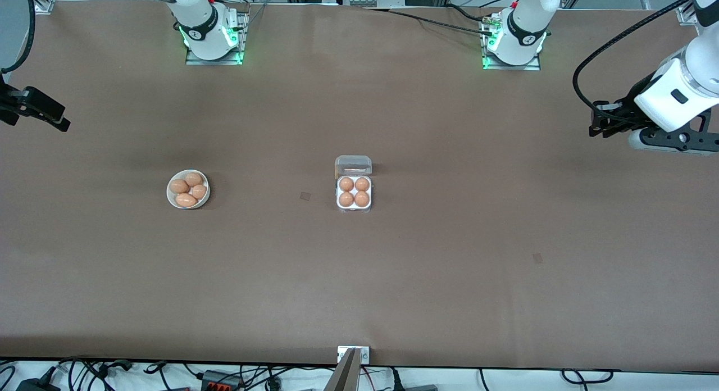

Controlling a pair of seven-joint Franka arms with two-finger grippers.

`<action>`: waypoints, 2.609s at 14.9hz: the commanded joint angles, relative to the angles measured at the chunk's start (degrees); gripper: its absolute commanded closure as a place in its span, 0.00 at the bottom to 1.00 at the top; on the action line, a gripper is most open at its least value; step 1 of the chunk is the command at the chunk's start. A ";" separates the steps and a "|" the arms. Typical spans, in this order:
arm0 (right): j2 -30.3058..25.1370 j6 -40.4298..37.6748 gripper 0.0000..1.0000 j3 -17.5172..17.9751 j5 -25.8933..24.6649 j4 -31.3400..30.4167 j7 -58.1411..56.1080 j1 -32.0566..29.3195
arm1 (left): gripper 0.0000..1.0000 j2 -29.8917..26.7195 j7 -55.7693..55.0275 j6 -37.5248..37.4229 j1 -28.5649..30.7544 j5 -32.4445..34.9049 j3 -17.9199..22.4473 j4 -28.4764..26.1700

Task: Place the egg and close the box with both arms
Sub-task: 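Raise the left gripper and swing it toward the egg box, then lower the left gripper onto the open lid and press it shut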

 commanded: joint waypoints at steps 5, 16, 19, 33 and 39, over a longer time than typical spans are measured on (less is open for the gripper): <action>0.13 -0.67 0.00 -0.47 1.70 0.94 -0.11 -0.23 | 0.99 0.88 0.10 -2.83 -1.54 0.30 -2.65 -0.77; 0.31 0.03 0.00 -0.38 1.61 0.77 -0.03 -0.05 | 0.99 4.46 -28.87 14.90 -1.89 0.21 -31.55 -14.23; 0.31 -0.23 0.00 -0.38 1.61 0.59 -0.03 -0.05 | 0.99 11.66 -35.39 24.81 -6.09 0.82 -33.78 -14.23; 0.31 -0.41 0.00 -0.38 1.44 0.59 -0.03 -0.05 | 0.99 35.33 -62.92 50.59 -16.22 29.47 -33.08 -11.86; 0.31 -0.32 0.00 -0.38 1.61 0.59 -0.03 -0.14 | 0.99 38.23 -62.13 52.45 -15.70 36.86 -29.48 -3.17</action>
